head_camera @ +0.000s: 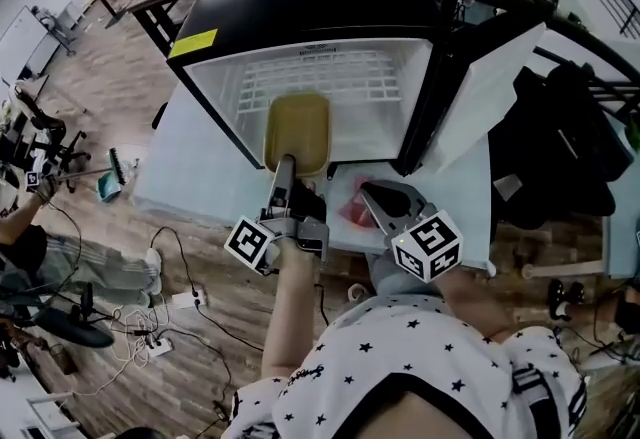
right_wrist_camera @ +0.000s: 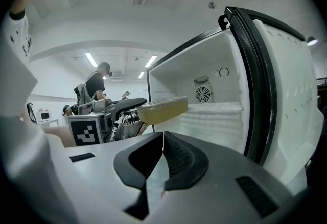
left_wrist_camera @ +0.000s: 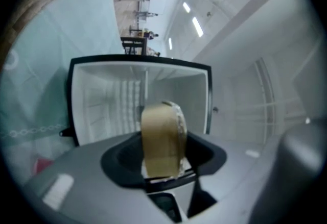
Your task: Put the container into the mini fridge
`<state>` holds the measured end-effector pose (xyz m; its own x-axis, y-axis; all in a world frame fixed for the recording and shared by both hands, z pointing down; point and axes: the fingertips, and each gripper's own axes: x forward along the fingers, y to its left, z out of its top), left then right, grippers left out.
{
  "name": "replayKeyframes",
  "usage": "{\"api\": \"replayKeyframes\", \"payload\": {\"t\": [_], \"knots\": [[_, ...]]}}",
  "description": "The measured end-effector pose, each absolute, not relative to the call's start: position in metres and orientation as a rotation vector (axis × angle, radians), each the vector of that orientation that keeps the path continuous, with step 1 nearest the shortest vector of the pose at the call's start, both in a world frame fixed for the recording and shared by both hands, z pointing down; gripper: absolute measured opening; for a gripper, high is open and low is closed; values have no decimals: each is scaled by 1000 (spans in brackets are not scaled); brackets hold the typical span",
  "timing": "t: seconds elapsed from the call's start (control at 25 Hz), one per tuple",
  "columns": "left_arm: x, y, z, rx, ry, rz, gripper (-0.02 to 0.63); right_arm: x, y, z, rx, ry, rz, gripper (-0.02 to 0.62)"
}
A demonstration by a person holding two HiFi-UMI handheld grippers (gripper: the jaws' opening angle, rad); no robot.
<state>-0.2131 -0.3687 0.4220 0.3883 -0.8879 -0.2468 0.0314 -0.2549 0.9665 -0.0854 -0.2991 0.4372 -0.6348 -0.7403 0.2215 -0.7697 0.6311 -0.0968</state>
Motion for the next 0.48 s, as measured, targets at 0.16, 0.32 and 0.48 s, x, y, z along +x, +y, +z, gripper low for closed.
{"api": "replayKeyframes", "payload": {"t": [0.16, 0.32, 0.48], "knots": [[-210, -386, 419, 1553, -781, -1083, 224, -86, -315, 436, 1235, -2707, 267, 23], [-207, -401, 418, 1542, -787, -1083, 224, -84, -331, 435, 1225, -2716, 262, 23], [-204, -414, 415, 1548, -796, -1075, 224, -81, -343, 434, 1226, -2715, 266, 22]]}}
